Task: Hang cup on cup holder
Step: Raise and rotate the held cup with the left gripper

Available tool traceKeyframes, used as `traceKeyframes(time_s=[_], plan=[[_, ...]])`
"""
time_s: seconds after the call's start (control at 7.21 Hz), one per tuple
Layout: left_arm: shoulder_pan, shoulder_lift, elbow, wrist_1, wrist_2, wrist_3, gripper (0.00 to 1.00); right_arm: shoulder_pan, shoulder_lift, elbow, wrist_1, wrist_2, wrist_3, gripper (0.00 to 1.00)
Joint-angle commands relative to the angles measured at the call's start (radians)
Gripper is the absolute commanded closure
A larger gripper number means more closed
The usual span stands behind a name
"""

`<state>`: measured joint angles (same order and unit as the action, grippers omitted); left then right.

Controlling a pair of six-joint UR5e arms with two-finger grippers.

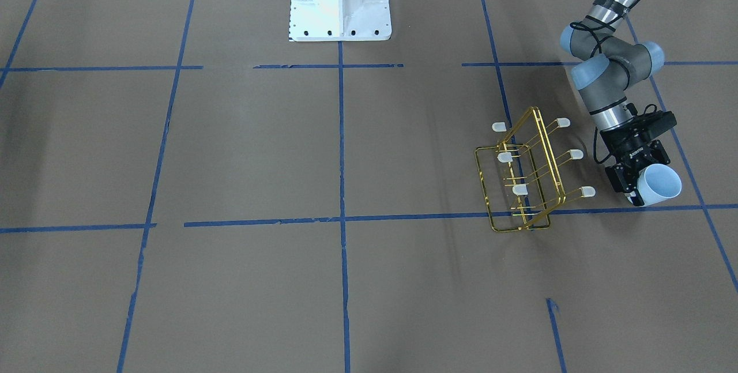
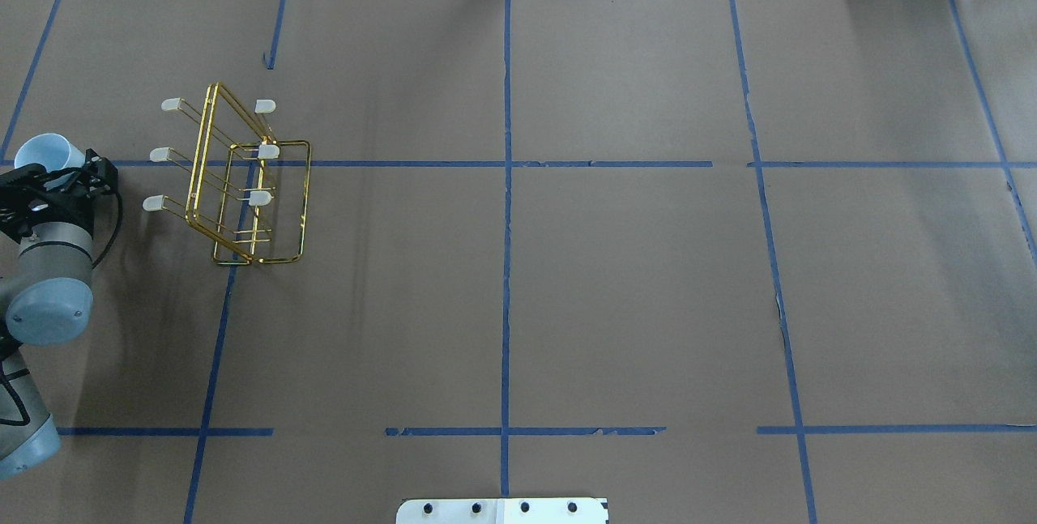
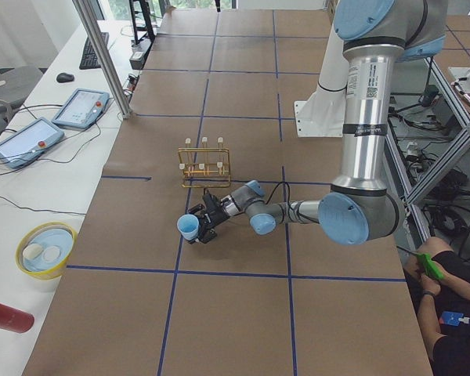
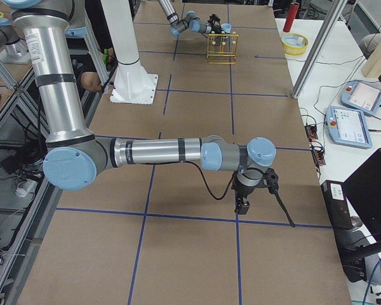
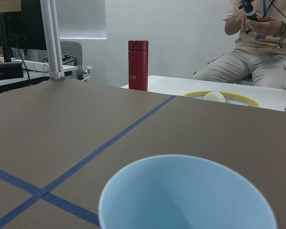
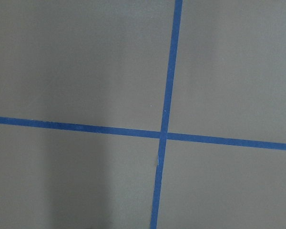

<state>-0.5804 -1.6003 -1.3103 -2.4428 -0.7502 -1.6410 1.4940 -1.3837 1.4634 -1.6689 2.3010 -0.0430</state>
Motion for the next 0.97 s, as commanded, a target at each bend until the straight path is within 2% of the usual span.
traceKeyframes(time_s=[0.0,0.14,0.42,0.55,0.69,0.83], plan=[[-0.024,-0.006,-0.007,-0.001,-0.026,0.018,0.8,0.0,0.0,0.0,0.0,0.0,0.0,0.0],[-0.054,-0.003,-0.05,-0.002,-0.087,0.074,0.98,-0.001,0.0,0.0,0.0,0.0,0.0,0.0],[-0.116,0.043,-0.16,-0.013,-0.147,0.141,1.0,0.0,0.0,0.0,0.0,0.0,0.0,0.0],[-0.124,0.125,-0.276,-0.015,-0.237,0.153,1.0,-0.001,0.0,0.0,0.0,0.0,0.0,0.0],[-0.139,0.161,-0.365,-0.033,-0.259,0.202,1.0,-0.001,0.0,0.0,0.0,0.0,0.0,0.0],[-0.15,0.177,-0.424,-0.132,-0.268,0.199,1.0,0.0,0.0,0.0,0.0,0.0,0.0,0.0]])
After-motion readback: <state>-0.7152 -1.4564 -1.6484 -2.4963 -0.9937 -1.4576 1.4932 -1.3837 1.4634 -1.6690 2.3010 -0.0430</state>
